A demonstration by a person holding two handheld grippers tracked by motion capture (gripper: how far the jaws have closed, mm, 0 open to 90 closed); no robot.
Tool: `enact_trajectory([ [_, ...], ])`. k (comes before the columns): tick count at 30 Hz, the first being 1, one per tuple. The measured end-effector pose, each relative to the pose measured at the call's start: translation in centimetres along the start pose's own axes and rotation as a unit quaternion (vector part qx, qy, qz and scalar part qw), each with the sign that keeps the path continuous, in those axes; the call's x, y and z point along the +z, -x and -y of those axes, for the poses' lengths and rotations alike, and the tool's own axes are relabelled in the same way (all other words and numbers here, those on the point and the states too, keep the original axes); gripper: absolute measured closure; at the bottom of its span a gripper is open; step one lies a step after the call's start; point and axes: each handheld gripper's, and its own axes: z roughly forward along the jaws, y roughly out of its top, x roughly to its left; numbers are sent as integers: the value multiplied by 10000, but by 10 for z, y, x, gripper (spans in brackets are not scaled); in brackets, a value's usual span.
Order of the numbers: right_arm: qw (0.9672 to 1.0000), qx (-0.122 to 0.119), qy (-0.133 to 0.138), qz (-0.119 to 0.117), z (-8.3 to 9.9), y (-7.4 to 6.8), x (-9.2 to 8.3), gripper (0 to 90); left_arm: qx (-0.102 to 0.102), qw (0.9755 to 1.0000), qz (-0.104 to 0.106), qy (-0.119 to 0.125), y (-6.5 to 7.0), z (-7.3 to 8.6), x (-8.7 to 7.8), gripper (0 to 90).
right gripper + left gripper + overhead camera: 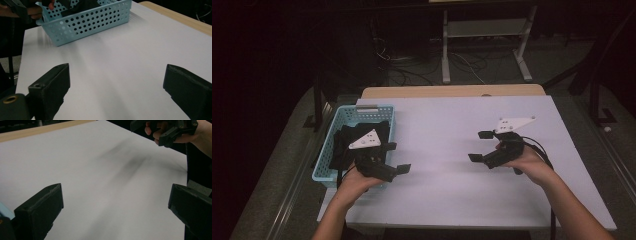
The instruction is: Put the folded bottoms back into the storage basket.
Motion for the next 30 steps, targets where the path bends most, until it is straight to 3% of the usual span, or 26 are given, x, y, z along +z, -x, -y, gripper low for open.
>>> enact_trajectory([
  [11,9990,153,72,407,34,0,-44,72,52,10000,51,-66,0,3,3,0],
  [23,9975,330,86,620,69,-3,-73,72,82,9998,101,-148,-1,3,5,0],
  [30,9968,432,101,663,84,-5,-82,72,65,9998,100,-158,-1,4,5,0],
])
